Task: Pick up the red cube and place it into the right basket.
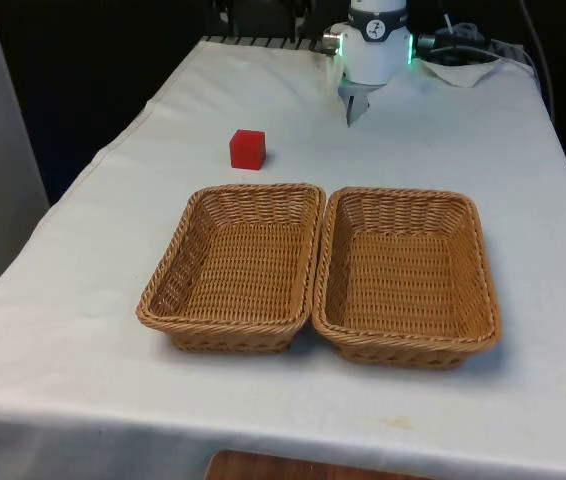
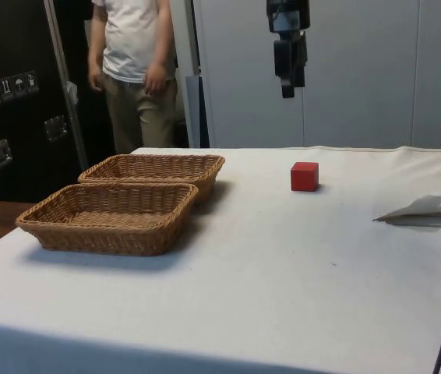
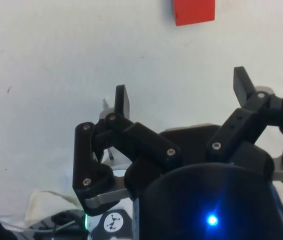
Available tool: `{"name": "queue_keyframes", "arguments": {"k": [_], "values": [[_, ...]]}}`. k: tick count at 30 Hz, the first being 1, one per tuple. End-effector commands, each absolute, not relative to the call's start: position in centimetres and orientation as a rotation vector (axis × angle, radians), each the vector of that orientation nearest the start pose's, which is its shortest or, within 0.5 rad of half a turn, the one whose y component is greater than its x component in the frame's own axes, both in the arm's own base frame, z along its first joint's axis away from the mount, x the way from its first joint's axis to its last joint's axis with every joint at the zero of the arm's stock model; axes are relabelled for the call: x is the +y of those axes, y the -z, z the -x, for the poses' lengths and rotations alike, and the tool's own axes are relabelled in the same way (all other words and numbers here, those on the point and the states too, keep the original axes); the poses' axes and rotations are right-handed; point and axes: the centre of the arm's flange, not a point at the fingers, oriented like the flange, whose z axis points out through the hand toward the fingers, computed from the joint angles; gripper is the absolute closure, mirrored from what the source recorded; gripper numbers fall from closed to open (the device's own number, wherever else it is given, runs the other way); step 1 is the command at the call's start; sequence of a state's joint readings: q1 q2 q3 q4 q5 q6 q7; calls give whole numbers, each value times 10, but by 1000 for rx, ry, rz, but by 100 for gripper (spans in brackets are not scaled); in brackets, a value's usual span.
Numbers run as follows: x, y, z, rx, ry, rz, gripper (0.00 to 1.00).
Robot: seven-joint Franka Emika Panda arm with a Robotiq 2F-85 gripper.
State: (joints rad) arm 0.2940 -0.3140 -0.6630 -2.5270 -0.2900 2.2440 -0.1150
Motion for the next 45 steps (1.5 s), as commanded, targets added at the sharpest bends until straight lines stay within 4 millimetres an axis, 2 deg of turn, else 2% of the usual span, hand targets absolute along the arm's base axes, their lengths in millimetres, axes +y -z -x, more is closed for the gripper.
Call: {"name": "queue_keyframes", "arguments": {"k": [1,12,14,15,19,30,31,33,45], "values": [[-165,-359,-398,69,-2,3175,0],[-186,-344,-382,56,23,3144,0],[-187,-344,-382,55,7,3142,0],[-188,-337,-380,47,25,3138,0],[-186,-326,-380,33,25,3140,0],[-180,-313,-386,24,8,3139,0],[-181,-317,-385,25,1,3145,0],[-179,-308,-386,24,4,3139,0],[-195,-278,-385,7,-19,3124,0]]}}
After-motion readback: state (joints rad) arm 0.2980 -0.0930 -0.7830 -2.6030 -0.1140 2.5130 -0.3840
